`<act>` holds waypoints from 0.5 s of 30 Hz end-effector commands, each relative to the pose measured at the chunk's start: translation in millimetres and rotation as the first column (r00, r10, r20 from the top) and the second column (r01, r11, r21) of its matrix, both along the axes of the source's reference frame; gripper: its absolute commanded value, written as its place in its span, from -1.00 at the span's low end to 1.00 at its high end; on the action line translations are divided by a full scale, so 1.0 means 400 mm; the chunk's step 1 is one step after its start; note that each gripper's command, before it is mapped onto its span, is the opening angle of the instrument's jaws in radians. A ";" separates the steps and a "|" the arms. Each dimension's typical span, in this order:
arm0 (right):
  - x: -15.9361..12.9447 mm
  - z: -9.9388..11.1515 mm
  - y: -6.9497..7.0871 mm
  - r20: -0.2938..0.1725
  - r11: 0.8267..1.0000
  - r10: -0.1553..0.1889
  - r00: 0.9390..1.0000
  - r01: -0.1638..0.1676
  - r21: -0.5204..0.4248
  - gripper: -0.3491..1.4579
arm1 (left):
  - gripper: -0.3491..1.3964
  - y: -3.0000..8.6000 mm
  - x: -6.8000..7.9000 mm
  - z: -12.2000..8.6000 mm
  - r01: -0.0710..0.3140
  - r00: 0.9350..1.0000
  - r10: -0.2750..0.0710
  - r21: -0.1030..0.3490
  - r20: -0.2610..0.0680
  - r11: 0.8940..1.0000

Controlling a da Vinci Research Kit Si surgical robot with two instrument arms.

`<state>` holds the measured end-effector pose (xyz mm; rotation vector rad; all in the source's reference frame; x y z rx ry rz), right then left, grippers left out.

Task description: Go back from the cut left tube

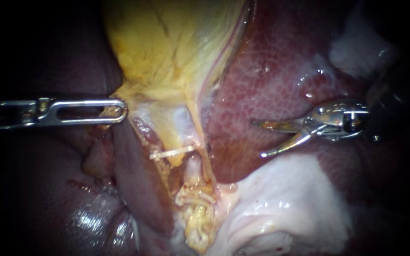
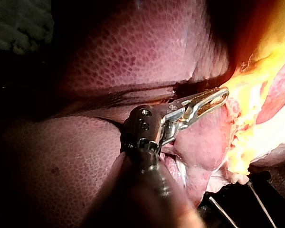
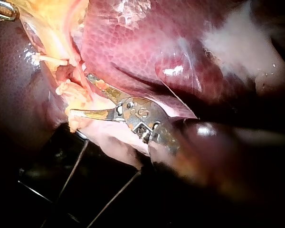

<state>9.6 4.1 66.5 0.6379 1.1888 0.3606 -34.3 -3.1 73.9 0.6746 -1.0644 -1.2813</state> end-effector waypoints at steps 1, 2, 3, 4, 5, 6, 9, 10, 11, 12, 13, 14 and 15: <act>0.0000 -0.0001 0.0000 -0.001 1.000 -0.001 1.000 0.001 0.001 0.97 | -1.00 -0.0003 -0.0013 0.0011 -0.005 1.000 0.005 -0.002 0.001 1.000; 0.0000 -0.0001 -0.0001 -0.001 1.000 -0.001 1.000 0.001 0.001 0.97 | -1.00 -0.0007 -0.0031 0.0024 -0.009 1.000 0.009 -0.003 0.004 1.000; 0.0000 -0.0002 -0.0001 -0.001 1.000 -0.001 1.000 0.001 0.001 0.97 | -1.00 -0.0008 -0.0044 0.0034 -0.013 1.000 0.013 -0.003 0.004 1.000; 0.0000 -0.0002 -0.0002 -0.001 1.000 -0.001 1.000 0.001 0.001 0.97 | -1.00 -0.0009 -0.0059 0.0044 -0.017 1.000 0.017 -0.002 0.004 1.000; 0.0000 -0.0003 -0.0002 -0.001 1.000 -0.001 1.000 0.001 0.001 0.97 | -1.00 -0.0009 -0.0071 0.0052 -0.017 1.000 0.017 -0.003 0.004 1.000; 0.0000 -0.0004 -0.0003 -0.001 1.000 -0.001 1.000 0.001 0.001 0.97 | -1.00 -0.0009 -0.0089 0.0063 -0.023 1.000 0.023 -0.002 0.005 1.000; 0.0001 -0.0005 -0.0003 -0.001 1.000 -0.001 1.000 0.001 0.001 0.97 | -1.00 -0.0006 -0.0127 0.0089 -0.033 0.999 0.033 -0.001 0.007 0.999; 0.0001 -0.0005 -0.0003 -0.003 1.000 0.001 1.000 -0.001 0.001 0.97 | -1.00 -0.0005 -0.0135 0.0096 -0.037 0.999 0.037 0.000 0.006 0.999; 0.0001 -0.0006 -0.0004 -0.003 1.000 0.001 1.000 -0.001 0.001 0.97 | -1.00 -0.0005 -0.0143 0.0102 -0.039 0.999 0.039 -0.001 0.008 0.999; 0.0001 -0.0006 -0.0004 -0.003 1.000 0.001 1.000 -0.001 0.001 0.97 | -1.00 -0.0005 -0.0147 0.0105 -0.041 0.999 0.041 0.000 0.005 0.999; 0.0001 -0.0007 -0.0004 -0.005 1.000 -0.001 1.000 0.001 -0.004 0.97 | -1.00 -0.0005 -0.0149 0.0107 -0.042 0.999 0.042 0.000 0.003 0.999; 0.0001 -0.0008 -0.0005 -0.005 1.000 -0.001 1.000 0.001 -0.004 0.97 | -1.00 -0.0006 -0.0151 0.0108 -0.042 0.999 0.042 0.000 0.003 0.999; 0.0001 -0.0009 -0.0005 -0.008 1.000 -0.004 1.000 0.004 -0.009 0.97 | -1.00 -0.0007 -0.0152 0.0108 -0.042 0.999 0.042 0.000 0.002 0.999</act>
